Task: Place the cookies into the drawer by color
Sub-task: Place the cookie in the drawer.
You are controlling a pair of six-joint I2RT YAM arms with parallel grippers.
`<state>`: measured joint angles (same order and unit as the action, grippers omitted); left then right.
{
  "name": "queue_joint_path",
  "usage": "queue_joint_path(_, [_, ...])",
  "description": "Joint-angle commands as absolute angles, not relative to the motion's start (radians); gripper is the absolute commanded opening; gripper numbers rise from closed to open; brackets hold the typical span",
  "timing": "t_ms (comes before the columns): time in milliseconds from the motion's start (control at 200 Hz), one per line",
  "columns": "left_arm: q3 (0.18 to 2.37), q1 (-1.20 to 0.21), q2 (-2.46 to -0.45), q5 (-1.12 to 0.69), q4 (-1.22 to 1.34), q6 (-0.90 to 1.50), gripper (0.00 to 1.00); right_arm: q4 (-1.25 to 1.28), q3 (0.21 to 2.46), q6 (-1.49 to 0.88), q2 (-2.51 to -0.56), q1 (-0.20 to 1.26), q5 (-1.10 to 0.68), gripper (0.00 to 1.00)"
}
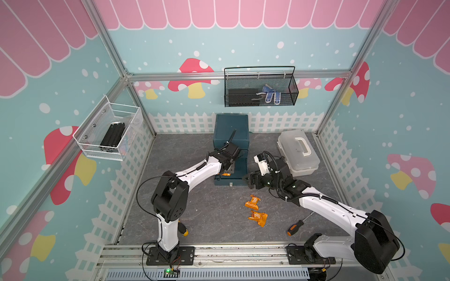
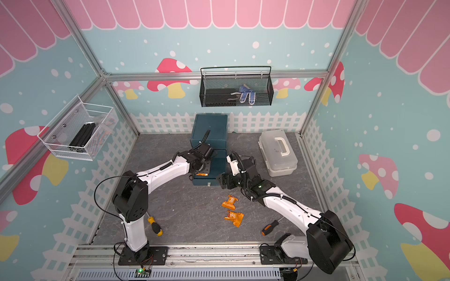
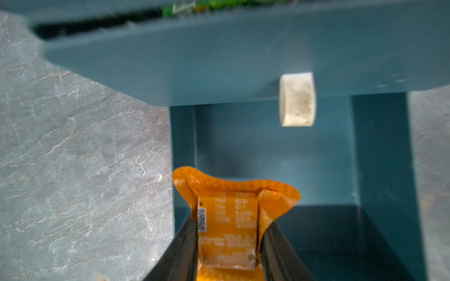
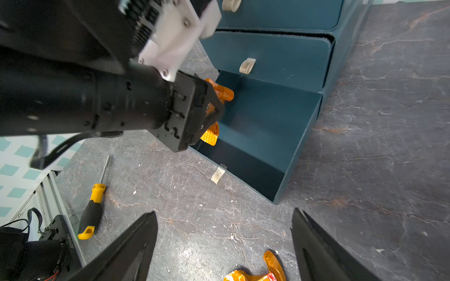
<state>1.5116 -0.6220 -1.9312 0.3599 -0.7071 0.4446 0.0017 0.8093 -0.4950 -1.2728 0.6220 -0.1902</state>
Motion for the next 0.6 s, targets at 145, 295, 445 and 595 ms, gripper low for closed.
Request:
queue_joint_path(145, [1.488,-0.596,-1.981,0.361,-0.598,0.436,0.43,-0.023,0.799,-0.490,-1.253,0.623,-0.156,0.89])
queue_joint_path(295, [1.478,-0.596,-2.009,0.361,-0.579,0.441,0.43,-0.023,0.790,-0.480,-1.248,0.624,-0.141,0.89])
queue_joint_path(445, [1.438,-0.583,-2.020,0.325,-0.532,0.450,0.43,-0.028,0.789,-0.477,-1.239,0.624,-0.137,0.89])
queue_joint_path(595, [1.417,-0.583,-2.020,0.303,-0.500,0.453,0.43,-0.029,0.779,-0.475,-1.222,0.623,-0.111,0.89])
